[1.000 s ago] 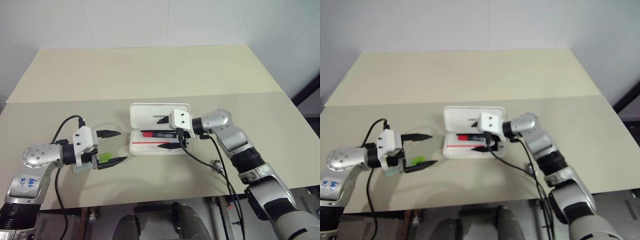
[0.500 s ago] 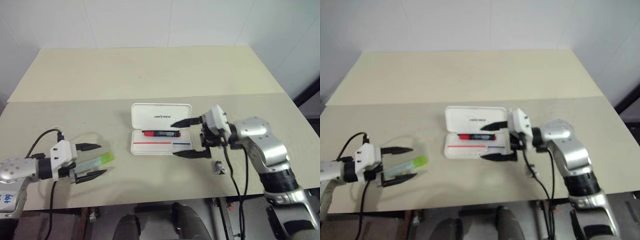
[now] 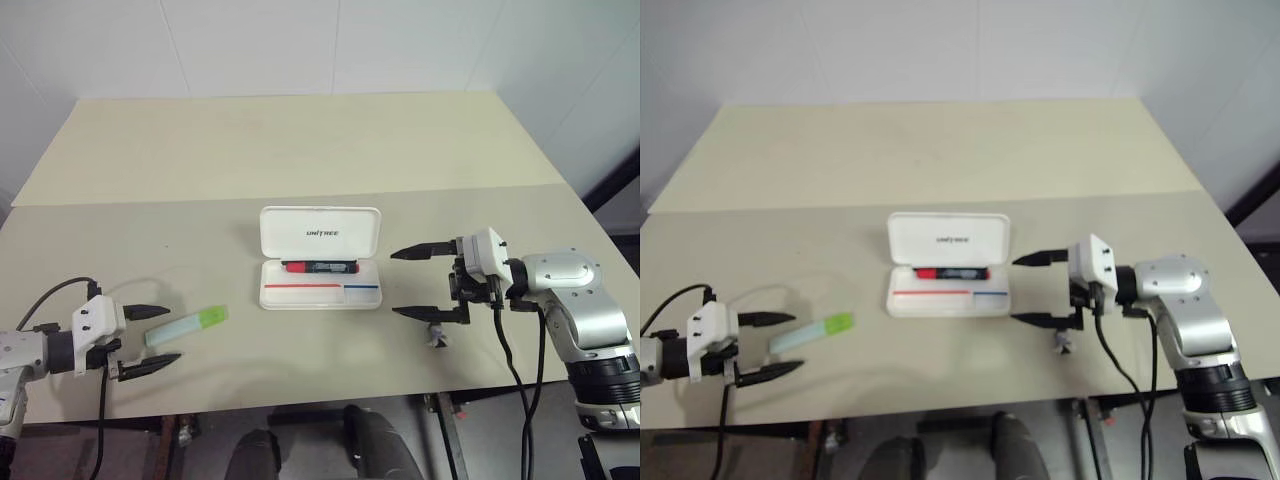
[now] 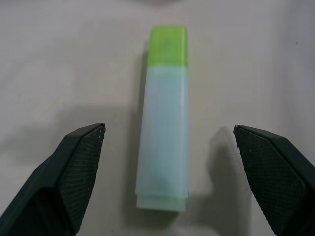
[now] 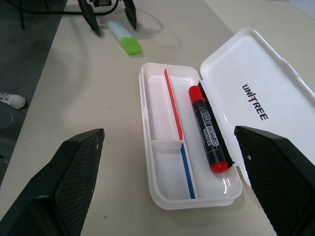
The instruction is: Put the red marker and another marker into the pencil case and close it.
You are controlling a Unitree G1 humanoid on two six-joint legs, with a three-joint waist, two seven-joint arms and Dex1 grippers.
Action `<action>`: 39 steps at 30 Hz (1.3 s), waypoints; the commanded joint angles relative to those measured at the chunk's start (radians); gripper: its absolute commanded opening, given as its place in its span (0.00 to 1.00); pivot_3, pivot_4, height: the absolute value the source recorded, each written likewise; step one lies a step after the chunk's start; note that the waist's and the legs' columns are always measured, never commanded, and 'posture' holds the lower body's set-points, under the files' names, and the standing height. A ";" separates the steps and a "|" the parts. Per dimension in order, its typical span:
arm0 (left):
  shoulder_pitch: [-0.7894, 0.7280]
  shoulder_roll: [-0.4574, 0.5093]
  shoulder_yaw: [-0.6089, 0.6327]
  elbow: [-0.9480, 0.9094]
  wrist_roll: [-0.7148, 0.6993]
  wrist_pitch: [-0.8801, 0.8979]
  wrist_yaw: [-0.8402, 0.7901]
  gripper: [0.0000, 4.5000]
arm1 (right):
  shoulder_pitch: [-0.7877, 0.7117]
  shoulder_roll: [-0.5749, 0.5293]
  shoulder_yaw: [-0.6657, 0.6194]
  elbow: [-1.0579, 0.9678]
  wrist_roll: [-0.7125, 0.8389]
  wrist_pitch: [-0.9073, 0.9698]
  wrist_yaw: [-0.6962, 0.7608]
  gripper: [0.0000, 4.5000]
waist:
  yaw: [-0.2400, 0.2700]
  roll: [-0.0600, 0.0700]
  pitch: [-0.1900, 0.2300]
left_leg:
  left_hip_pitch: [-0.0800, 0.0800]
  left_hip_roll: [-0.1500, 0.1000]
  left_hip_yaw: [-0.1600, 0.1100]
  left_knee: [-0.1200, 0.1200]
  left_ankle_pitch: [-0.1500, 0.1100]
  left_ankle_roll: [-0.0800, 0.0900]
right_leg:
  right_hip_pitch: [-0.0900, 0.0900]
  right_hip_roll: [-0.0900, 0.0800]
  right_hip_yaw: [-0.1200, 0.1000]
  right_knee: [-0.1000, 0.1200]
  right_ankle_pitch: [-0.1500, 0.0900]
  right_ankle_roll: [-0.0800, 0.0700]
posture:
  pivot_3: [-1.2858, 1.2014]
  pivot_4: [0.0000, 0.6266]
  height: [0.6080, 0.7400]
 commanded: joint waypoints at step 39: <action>-0.333 -0.155 -0.294 -0.393 -0.030 0.298 0.081 0.25 | 0.082 -0.013 -0.016 -0.103 0.015 -0.023 -0.083 1.00 | 0.026 -0.001 0.001 | 0.003 0.000 0.000 0.002 0.000 0.000 | 0.003 0.001 0.002 0.000 0.001 0.003 | 0.52 0.24 1.00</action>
